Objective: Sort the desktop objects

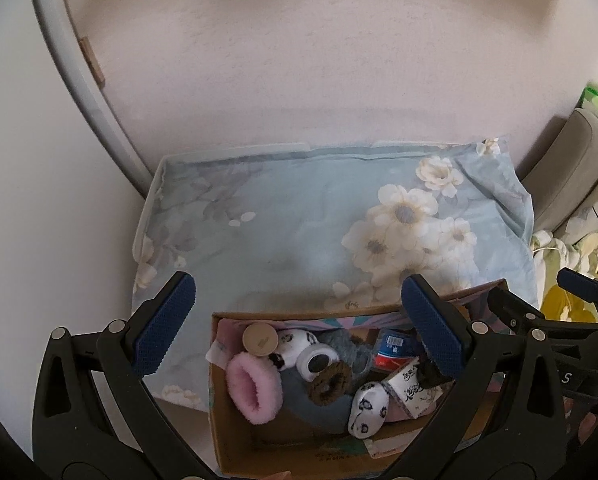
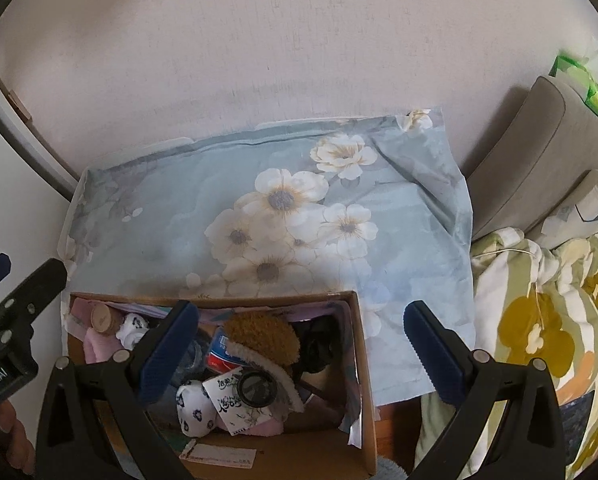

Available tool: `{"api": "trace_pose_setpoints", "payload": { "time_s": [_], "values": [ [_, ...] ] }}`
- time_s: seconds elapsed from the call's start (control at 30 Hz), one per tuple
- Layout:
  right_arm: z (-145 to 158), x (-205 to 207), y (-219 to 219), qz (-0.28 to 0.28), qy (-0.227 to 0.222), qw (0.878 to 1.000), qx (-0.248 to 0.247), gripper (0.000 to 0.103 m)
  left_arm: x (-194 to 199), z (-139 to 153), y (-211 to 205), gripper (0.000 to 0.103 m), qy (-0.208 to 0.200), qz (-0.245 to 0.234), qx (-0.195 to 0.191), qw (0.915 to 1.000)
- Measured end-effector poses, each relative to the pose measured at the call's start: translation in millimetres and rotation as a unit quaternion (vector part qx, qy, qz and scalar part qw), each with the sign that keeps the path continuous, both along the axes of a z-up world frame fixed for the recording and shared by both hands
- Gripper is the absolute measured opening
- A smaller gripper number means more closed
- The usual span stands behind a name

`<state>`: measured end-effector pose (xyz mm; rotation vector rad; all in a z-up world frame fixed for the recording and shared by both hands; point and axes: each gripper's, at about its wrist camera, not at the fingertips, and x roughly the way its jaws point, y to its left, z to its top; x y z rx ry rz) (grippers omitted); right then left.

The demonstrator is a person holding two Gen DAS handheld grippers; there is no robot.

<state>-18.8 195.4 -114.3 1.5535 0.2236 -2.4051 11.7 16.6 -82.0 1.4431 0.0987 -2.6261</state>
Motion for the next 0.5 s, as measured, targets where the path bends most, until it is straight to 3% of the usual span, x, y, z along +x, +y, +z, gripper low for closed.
{"api": "trace_pose_setpoints", "payload": {
  "time_s": [0.07,0.5],
  "values": [
    [-0.7,-1.5,-1.1,-0.001,-0.001,1.0,0.0,0.103,-1.0,0.1,-1.6,0.103,0.005,0.019,0.003,0.9998],
    [-1.0,-5.7,-8.5,0.0,-0.007,1.0,0.002,0.103,-13.7,-3.2,-8.3,0.103,-0.009,0.027,0.008,0.9996]
  ]
}}
